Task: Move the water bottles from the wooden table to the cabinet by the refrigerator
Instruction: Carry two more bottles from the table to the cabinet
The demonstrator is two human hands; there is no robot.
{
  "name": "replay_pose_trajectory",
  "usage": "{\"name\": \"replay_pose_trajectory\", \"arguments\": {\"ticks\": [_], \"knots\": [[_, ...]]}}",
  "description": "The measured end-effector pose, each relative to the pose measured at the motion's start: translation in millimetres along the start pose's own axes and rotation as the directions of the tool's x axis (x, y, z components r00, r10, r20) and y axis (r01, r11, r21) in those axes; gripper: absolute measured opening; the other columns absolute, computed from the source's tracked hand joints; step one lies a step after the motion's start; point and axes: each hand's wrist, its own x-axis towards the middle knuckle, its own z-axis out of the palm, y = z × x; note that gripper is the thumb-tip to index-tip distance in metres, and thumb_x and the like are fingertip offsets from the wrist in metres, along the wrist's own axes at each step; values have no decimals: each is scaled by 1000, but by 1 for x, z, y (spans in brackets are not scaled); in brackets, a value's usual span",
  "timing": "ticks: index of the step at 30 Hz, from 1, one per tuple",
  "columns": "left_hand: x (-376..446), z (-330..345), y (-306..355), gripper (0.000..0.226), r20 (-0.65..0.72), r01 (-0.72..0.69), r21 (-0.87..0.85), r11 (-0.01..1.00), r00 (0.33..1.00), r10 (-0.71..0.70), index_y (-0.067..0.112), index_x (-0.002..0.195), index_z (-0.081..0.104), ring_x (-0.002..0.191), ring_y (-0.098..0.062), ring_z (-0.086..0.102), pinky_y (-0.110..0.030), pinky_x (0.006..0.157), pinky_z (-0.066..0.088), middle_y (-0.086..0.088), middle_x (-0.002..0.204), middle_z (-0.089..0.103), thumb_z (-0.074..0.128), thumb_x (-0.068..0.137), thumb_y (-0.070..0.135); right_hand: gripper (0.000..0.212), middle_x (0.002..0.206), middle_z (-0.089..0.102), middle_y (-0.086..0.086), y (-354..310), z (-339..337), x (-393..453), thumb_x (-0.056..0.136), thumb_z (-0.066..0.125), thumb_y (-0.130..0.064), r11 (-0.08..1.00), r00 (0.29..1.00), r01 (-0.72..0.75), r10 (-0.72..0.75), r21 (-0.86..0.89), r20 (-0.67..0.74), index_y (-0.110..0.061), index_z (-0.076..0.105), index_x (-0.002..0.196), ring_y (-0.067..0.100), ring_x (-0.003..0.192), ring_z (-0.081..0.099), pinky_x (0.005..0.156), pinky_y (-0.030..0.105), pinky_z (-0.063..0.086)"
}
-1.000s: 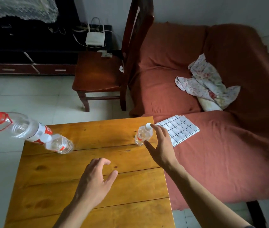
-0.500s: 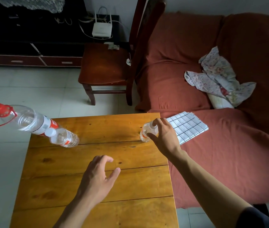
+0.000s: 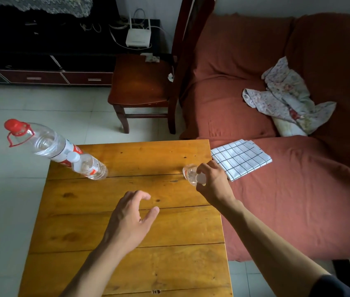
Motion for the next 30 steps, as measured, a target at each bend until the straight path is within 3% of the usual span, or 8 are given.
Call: {"name": "replay_pose_trajectory", "arguments": {"ticks": [4, 8, 14, 16, 21, 24, 28, 30], "knots": [[-12, -1, 4, 28, -37, -13, 8, 1000, 999, 13, 28, 114, 58, 98, -6, 54, -27, 79, 47, 12, 116, 53, 63, 91, 43, 34, 104, 59, 8, -5, -7, -19, 69, 77, -7, 999, 1000, 31, -31, 22, 6, -7, 70, 102, 27, 82, 59, 66, 28, 42], [-24, -4, 3, 28, -72, -8, 18, 1000, 997, 9, 28, 113, 59, 107, -8, 53, -28, 82, 44, 12, 117, 54, 64, 90, 42, 28, 97, 61, 7, -19, -13, -41, 67, 77, -11, 996, 996, 80, -81, 36, 39, -11, 73, 94, 25, 78, 60, 65, 34, 51], [-48, -12, -5, 29, -47, 32, 16, 999, 998, -31, 28, 114, 58, 99, -11, 58, -35, 85, 50, 10, 119, 54, 63, 91, 44, 23, 92, 61, 4, -38, -19, -80, 65, 76, -14, 989, 995, 91, -95, 116, 29, -15, 72, 88, 23, 77, 59, 64, 32, 50], [-50, -17, -9, 28, -52, 32, 2, 999, 998, -32, 28, 114, 58, 98, -12, 59, -35, 85, 50, 10, 119, 55, 64, 91, 43, 25, 93, 60, 3, -47, -17, -88, 65, 76, -12, 986, 996, 90, -93, 140, 12, -14, 73, 90, 22, 73, 58, 61, 28, 47], [-53, -36, -29, 30, -66, 20, -14, 1000, 998, -21, 29, 116, 58, 94, -9, 59, -29, 79, 51, 11, 119, 54, 64, 91, 44, 24, 94, 60, 4, -77, -8, -96, 67, 76, -10, 984, 994, 107, -103, 139, -35, -13, 73, 91, 22, 72, 59, 62, 34, 50], [-50, -54, -44, 31, -70, 3, -31, 1000, 998, -5, 27, 117, 58, 99, -10, 58, -32, 83, 53, 9, 120, 54, 64, 91, 43, 27, 95, 60, 2, -103, -1, -94, 65, 77, -11, 989, 993, 102, -96, 104, -66, -14, 74, 92, 20, 74, 58, 62, 29, 49], [-40, -85, -77, 34, -77, -52, -62, 997, 996, 47, 22, 119, 59, 112, -13, 53, -31, 89, 51, 5, 121, 56, 65, 92, 40, 31, 96, 60, 0, -143, 17, -86, 64, 80, -12, 999, 996, 33, -30, 32, -86, -15, 74, 94, 17, 74, 56, 58, 11, 35], [-35, -101, -95, 34, -89, -66, -75, 995, 994, 59, 21, 119, 59, 111, -14, 54, -30, 86, 51, 4, 122, 57, 65, 91, 39, 31, 93, 59, 0, -161, 32, -84, 62, 80, -11, 999, 995, -25, 28, 38, -96, -15, 73, 92, 18, 72, 56, 58, 14, 38]]}}
